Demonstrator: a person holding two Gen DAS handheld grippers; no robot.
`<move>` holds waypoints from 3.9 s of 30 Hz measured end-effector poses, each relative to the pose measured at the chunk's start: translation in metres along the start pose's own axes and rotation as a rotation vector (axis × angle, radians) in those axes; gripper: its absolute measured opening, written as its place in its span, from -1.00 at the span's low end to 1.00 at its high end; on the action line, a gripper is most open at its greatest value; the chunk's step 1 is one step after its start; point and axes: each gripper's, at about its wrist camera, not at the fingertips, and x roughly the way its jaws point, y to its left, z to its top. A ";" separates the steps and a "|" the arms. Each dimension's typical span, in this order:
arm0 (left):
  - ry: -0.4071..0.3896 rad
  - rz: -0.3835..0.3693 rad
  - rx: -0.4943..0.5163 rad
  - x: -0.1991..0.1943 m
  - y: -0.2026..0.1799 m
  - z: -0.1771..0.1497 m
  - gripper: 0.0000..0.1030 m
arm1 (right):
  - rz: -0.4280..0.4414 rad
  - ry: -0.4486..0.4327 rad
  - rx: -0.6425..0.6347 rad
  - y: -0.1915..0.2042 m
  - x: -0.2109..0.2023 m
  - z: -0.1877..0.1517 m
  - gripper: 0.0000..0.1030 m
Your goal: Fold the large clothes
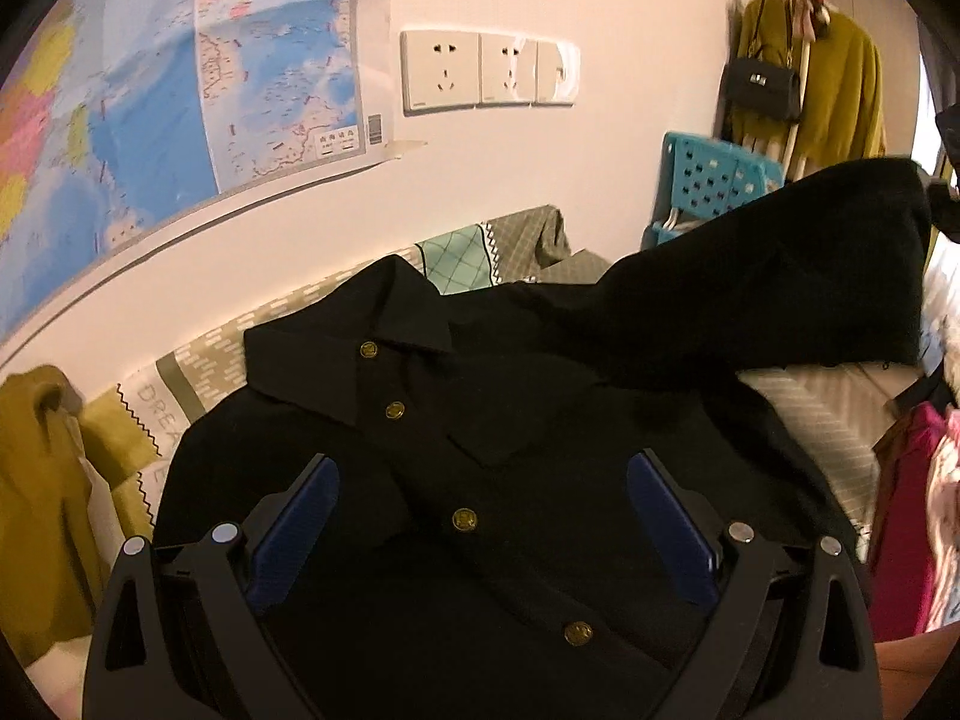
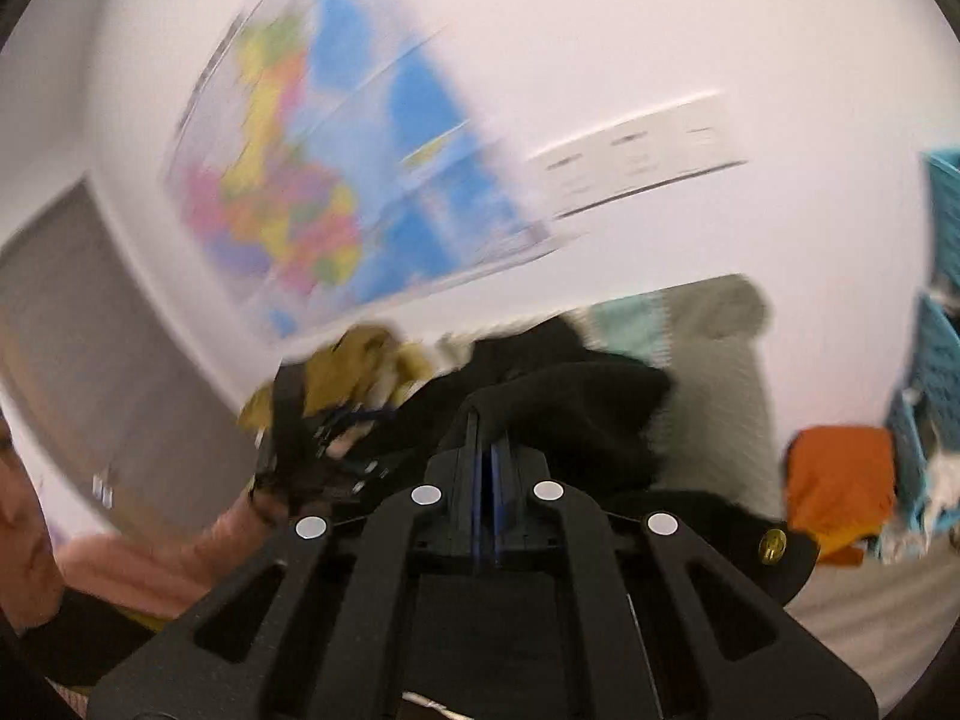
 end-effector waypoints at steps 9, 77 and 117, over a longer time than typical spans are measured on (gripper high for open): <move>-0.021 -0.013 -0.063 -0.030 0.022 -0.026 0.82 | 0.170 0.336 -0.010 0.052 0.153 -0.037 0.13; 0.350 -0.140 0.061 0.023 0.057 -0.074 0.71 | -0.316 0.084 0.243 -0.152 0.160 -0.017 0.46; 0.338 0.128 -0.058 0.058 0.118 -0.039 0.25 | -0.367 0.369 -0.178 -0.079 0.275 -0.023 -0.21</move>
